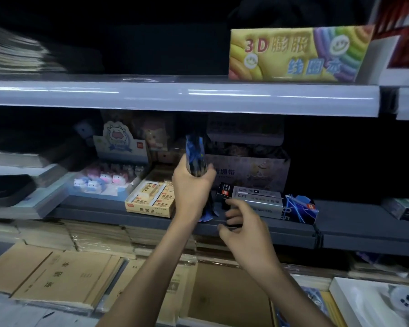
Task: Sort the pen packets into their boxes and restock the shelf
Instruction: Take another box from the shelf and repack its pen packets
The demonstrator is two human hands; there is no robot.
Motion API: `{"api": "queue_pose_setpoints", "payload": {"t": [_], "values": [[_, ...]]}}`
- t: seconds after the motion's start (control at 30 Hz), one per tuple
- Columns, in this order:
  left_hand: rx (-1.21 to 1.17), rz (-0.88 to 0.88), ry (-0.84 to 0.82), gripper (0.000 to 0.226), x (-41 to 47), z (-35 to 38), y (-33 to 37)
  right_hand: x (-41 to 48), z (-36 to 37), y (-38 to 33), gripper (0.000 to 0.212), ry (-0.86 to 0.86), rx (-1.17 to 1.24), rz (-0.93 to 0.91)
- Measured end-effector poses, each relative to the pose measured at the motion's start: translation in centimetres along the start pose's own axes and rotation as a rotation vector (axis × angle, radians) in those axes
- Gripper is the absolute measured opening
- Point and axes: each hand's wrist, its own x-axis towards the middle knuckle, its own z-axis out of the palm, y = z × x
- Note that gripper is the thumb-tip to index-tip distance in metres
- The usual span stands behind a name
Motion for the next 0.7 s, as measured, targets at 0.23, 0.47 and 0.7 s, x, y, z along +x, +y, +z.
{"api": "queue_pose_setpoints", "payload": {"t": [0.23,0.47,0.7], "values": [[-0.034,-0.017,0.039,0.030,1.4,0.8,1.5,2.4,1.4,-1.8,0.080,0.040,-0.200,-0.135],[-0.478,-0.337,0.216,0.018,1.5,-0.2,2.0,3.6,2.7,-3.0,0.041,0.104,-0.342,-0.172],[-0.821,-0.493,0.198,0.018,-1.6,-2.0,0.7,0.9,2.7,-3.2,0.033,-0.107,-0.369,-0.258]]}}
